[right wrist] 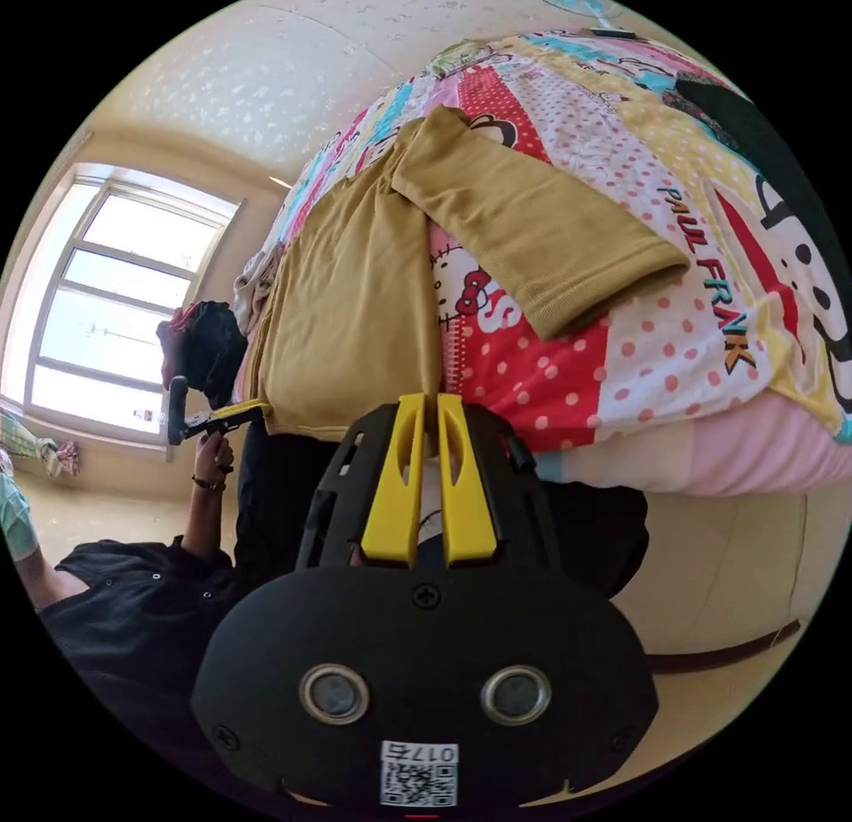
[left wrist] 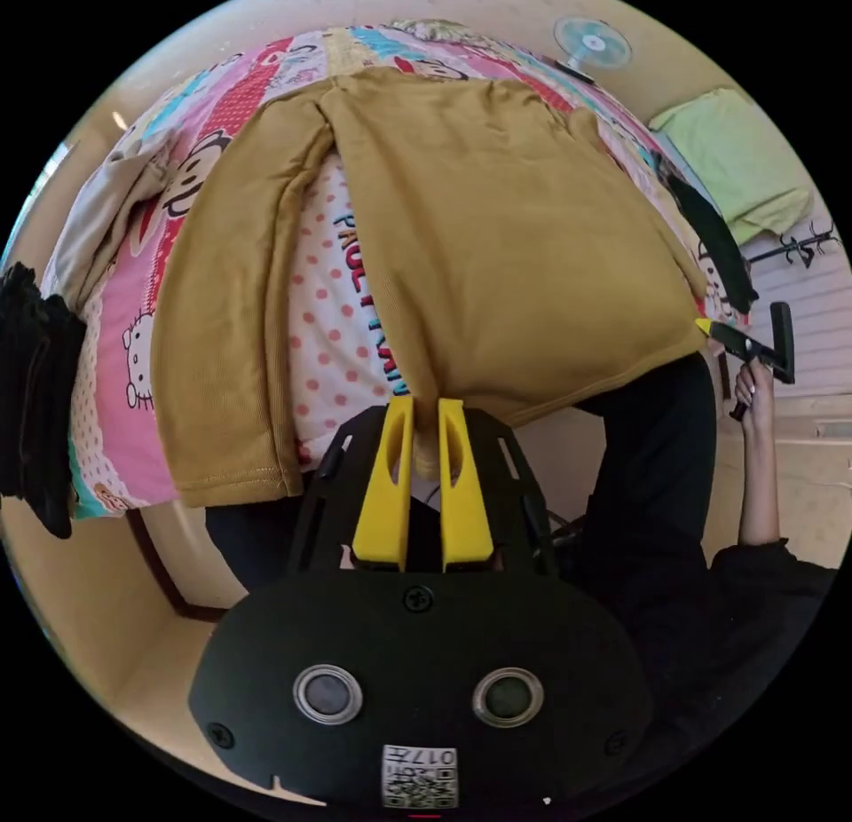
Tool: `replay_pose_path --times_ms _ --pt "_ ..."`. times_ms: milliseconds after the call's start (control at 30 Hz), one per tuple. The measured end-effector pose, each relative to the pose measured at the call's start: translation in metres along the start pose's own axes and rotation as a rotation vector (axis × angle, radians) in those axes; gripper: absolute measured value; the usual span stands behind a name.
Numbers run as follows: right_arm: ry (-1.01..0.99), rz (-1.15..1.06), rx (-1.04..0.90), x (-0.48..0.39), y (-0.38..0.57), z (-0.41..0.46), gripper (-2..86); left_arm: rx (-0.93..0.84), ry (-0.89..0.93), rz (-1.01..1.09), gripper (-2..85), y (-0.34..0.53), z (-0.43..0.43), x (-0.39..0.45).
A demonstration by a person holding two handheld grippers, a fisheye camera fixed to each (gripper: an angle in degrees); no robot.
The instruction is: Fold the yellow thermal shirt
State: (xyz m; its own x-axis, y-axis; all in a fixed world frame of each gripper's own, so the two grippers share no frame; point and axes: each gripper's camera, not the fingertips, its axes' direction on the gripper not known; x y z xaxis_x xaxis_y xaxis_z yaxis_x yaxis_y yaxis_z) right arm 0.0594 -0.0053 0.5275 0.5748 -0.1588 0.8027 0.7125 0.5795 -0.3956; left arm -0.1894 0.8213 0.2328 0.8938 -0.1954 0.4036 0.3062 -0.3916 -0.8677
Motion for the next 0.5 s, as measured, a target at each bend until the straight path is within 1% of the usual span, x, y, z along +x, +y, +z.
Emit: replay_pose_path --times_ms 67,133,167,200,233,300,367,400,433,500 --pt "-0.025 -0.025 0.022 -0.007 0.009 -0.020 3.7 0.007 -0.006 0.067 4.1 0.008 -0.014 0.004" --pt "-0.060 -0.049 0.018 -0.019 0.031 -0.042 3.3 0.030 -0.002 0.083 3.3 0.022 -0.028 0.003" --pt "-0.036 -0.053 0.010 -0.022 0.038 -0.045 3.2 0.011 0.055 0.098 2.8 0.030 -0.032 0.001" --pt "0.053 -0.049 -0.022 -0.027 0.051 -0.045 3.2 -0.016 0.132 0.102 2.5 0.037 -0.029 -0.001" --pt "0.144 -0.041 -0.057 -0.028 0.064 -0.040 3.2 -0.023 0.169 0.100 2.5 0.039 -0.026 -0.003" --pt "0.203 -0.016 -0.110 -0.019 0.078 -0.026 3.4 -0.015 0.279 0.075 2.7 0.046 -0.004 -0.011" --pt "0.136 0.020 -0.124 0.000 0.085 -0.012 3.8 -0.033 0.320 0.030 3.4 0.045 0.016 -0.021" --pt "0.038 0.054 -0.104 0.013 0.086 -0.009 4.2 -0.039 0.354 0.010 3.7 0.042 0.024 -0.028" --pt "-0.062 0.070 -0.034 0.023 0.088 -0.015 4.7 -0.036 0.375 0.009 3.7 0.041 0.026 -0.031" --pt "-0.165 0.097 0.100 0.035 0.088 -0.028 6.3 -0.027 0.417 0.020 3.6 0.036 0.024 -0.040"
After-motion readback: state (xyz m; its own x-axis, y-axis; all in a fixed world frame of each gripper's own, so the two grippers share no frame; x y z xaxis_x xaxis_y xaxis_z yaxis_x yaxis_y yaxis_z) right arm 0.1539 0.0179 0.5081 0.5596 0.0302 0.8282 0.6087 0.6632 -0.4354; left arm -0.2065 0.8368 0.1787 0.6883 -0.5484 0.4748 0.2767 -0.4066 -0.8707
